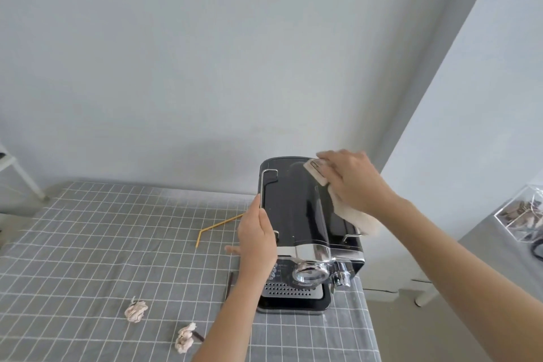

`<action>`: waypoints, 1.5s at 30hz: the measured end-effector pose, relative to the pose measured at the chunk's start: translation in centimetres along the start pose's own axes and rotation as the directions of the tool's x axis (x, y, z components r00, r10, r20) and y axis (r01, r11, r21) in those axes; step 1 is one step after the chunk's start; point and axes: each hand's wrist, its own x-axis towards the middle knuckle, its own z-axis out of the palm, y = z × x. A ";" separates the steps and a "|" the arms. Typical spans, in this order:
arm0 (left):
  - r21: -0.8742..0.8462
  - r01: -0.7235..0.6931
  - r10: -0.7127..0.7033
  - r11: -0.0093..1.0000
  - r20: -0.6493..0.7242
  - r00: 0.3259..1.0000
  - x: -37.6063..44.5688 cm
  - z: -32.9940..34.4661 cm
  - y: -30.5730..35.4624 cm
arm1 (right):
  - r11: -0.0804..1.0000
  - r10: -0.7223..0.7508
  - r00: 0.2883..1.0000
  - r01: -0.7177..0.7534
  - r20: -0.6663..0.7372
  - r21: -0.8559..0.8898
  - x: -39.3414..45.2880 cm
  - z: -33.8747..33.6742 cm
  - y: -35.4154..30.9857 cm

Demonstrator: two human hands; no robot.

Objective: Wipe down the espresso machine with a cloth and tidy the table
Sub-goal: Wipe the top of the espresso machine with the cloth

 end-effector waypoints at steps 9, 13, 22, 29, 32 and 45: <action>0.037 0.041 -0.040 0.998 -0.026 0.999 -0.5 -0.3 0.8 | 0.947 -0.029 0.974 0.099 0.223 -0.307 3.2 8.0 -2.3; 0.023 0.035 -0.035 0.999 0.004 0.999 -0.4 -0.2 0.8 | 0.968 -0.171 0.954 0.210 0.248 -0.140 1.5 7.8 -0.8; -0.017 0.017 -0.017 1.000 0.022 1.000 -0.4 -0.3 0.7 | 0.952 0.267 0.962 -0.255 -0.051 0.166 7.1 9.9 0.1; -0.017 0.061 -0.061 0.998 0.003 0.998 -0.3 -0.1 0.8 | 0.980 0.172 0.978 -0.183 0.121 0.082 10.5 9.7 -0.7; -0.041 0.056 -0.055 0.998 0.008 0.998 -0.4 -0.1 0.8 | 0.990 -0.064 0.977 0.037 0.202 0.134 9.0 8.5 -1.2; -0.049 0.009 -0.007 0.999 0.039 0.999 -0.1 0.2 -0.2 | 0.991 -0.101 0.980 0.114 0.173 -0.067 1.0 8.5 -3.2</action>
